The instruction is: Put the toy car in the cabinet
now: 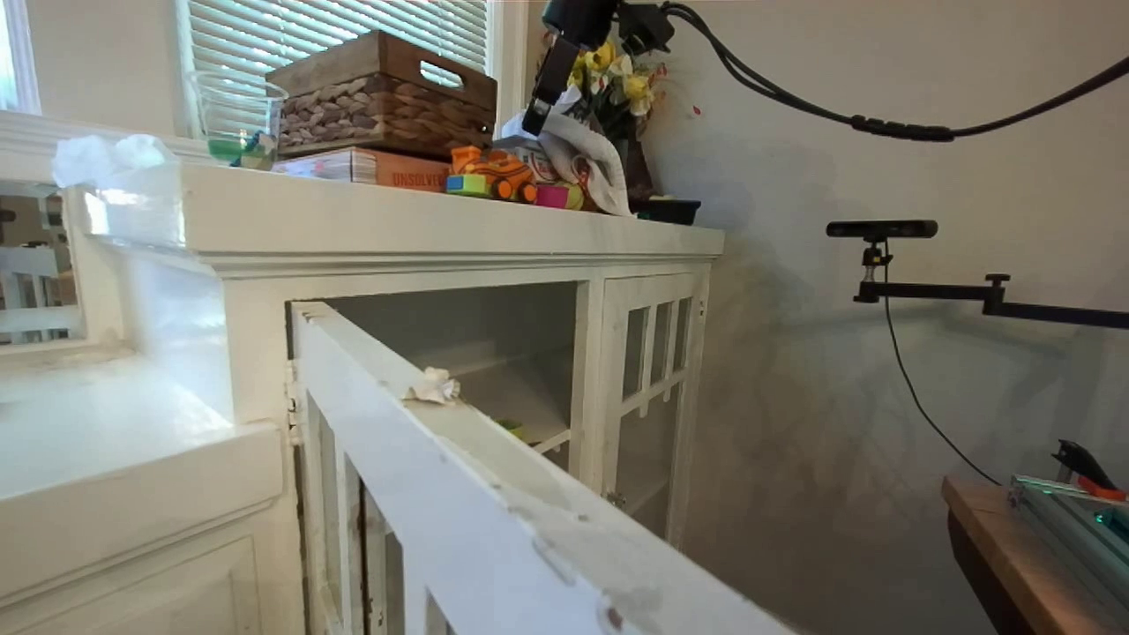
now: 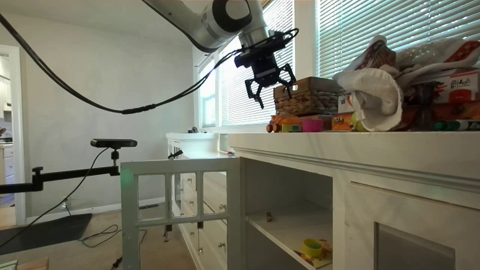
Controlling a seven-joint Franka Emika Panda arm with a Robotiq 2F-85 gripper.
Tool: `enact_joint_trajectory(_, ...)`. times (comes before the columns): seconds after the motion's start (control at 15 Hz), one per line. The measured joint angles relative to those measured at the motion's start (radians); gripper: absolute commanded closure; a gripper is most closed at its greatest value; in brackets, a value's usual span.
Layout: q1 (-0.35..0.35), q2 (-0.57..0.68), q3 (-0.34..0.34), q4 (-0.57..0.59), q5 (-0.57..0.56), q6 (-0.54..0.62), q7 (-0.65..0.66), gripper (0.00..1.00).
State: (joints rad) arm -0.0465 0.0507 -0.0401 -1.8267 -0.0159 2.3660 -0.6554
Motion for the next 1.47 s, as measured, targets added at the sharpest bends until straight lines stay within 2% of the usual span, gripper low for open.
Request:
enact_joint_trajectory(0.53, -0.012, 0.047, 0.004, 0.039, 0.203, -0.02, -0.36, 0.0)
enact_joint_trajectory(1.0, -0.026, 0.121, 0.008, 0.133, 0.209, -0.083, -0.528, 0.0)
enact_joint_trajectory(1.47, -0.028, 0.191, 0.026, 0.213, 0.2, -0.135, -0.622, 0.0)
